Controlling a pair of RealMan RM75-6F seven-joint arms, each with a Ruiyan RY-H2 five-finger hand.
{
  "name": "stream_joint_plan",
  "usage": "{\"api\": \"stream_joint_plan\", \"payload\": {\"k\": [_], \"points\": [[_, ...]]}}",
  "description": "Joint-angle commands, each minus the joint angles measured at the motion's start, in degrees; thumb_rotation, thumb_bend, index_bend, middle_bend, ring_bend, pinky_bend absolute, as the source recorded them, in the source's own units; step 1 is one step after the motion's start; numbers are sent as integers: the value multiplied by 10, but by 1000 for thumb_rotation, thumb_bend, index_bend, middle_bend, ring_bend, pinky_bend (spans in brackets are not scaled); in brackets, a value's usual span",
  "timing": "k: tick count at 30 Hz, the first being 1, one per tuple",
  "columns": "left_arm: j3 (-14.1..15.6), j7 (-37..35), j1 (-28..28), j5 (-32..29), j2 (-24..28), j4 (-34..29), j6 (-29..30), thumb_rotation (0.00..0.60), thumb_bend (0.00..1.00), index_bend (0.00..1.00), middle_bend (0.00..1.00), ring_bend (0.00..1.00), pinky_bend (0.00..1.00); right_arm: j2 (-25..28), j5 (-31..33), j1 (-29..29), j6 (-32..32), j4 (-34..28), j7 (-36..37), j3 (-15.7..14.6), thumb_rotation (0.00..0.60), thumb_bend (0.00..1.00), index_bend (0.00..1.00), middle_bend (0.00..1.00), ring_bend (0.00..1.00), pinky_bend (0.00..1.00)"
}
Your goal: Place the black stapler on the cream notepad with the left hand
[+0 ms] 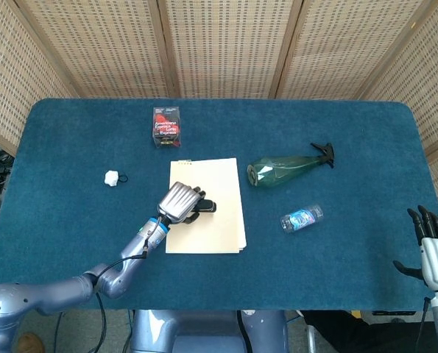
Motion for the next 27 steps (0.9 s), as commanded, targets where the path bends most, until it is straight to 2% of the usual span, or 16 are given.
{"api": "stream_joint_plan", "payload": {"k": [1,3,5,7,10,16,18,22,27], "points": [[4,-17,-15,-2,-33,39,-4,600,451,626,463,592,626,0,2,1,-2,1,2,1,600,0,0,0,0,0],[7,-23,-17,3,-39,46,-3,600,422,570,412,561,586,0,4,2,-4,3,3,1,600,0,0,0,0,0],[9,-26,-20,3,-43,54,-5,600,322,435,275,436,479,0,6,3,-6,4,5,2,600,0,0,0,0,0],[7,-23,-22,-14,-43,54,-22,600,184,232,87,245,319,1,6,3,-7,3,7,2,600,0,0,0,0,0],[3,-13,-23,-32,-37,42,-29,600,123,78,0,112,193,3,3,1,-4,2,10,2,600,0,0,0,0,0],[-8,-21,-9,-28,-4,-23,18,600,122,7,0,32,124,8,-7,-3,6,-6,18,0,600,0,0,0,0,0],[-14,-33,5,-17,24,-66,48,600,106,0,0,18,88,11,-11,-5,11,-9,22,-1,600,0,0,0,0,0],[-19,-41,37,0,85,-146,107,600,14,0,0,0,3,15,-19,-7,16,-14,27,-4,600,0,0,0,0,0],[-5,-41,103,13,179,-255,183,600,0,0,0,0,0,18,-29,-10,22,-18,33,-8,600,0,0,0,0,0]]}}
